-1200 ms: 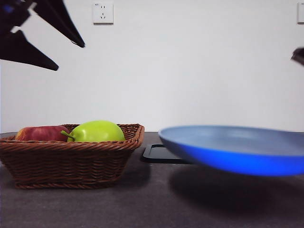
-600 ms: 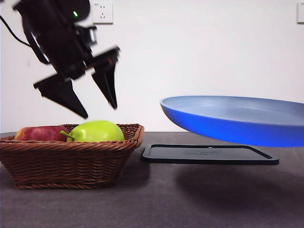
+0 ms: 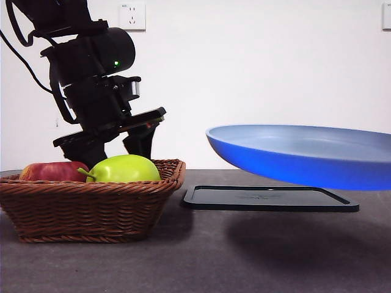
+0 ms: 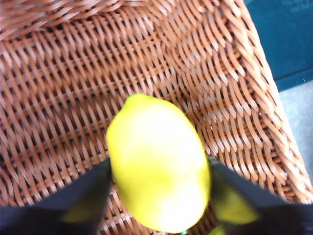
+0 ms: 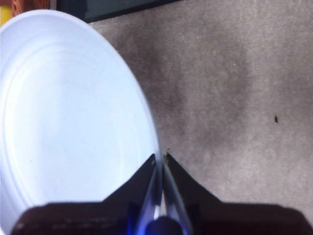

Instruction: Take the lemon from the basket,put the lemon in the plate,hand out the plate

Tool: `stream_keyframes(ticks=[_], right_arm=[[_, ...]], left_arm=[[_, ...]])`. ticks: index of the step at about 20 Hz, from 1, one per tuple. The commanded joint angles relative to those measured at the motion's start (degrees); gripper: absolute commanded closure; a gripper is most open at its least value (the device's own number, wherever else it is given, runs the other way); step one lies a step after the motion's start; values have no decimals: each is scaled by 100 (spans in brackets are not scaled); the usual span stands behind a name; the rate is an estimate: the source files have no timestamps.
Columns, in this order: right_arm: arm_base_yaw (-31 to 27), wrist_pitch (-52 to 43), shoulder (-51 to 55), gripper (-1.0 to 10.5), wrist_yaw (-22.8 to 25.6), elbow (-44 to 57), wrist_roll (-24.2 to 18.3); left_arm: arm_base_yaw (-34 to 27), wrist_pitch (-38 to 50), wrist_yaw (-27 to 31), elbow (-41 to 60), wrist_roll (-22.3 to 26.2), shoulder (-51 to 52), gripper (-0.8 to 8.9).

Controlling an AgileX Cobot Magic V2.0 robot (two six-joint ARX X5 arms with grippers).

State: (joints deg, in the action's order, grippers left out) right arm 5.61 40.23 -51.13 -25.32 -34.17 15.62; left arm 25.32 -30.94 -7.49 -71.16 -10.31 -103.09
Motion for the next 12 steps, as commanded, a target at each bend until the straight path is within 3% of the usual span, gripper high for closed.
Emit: stream_keyframes(ticks=[1, 6, 8, 10, 12], right_arm=[[9, -72, -17, 943, -11, -83, -7], [9, -98, -46, 943, 15, -83, 306], [9, -175, -170, 943, 13, -83, 337], [11, -249, -402, 943, -15, -83, 365], [11, -256, -579, 943, -22, -83, 363]], left_arm=[[42, 70, -7, -131, 310, -127, 622], [-66, -140, -166, -210, 354, 839, 622], [61, -50, -896, -210, 356, 1451, 622], [487, 326, -1674, -208, 308, 1904, 622], [1204, 553, -1764, -208, 278, 1978, 622]])
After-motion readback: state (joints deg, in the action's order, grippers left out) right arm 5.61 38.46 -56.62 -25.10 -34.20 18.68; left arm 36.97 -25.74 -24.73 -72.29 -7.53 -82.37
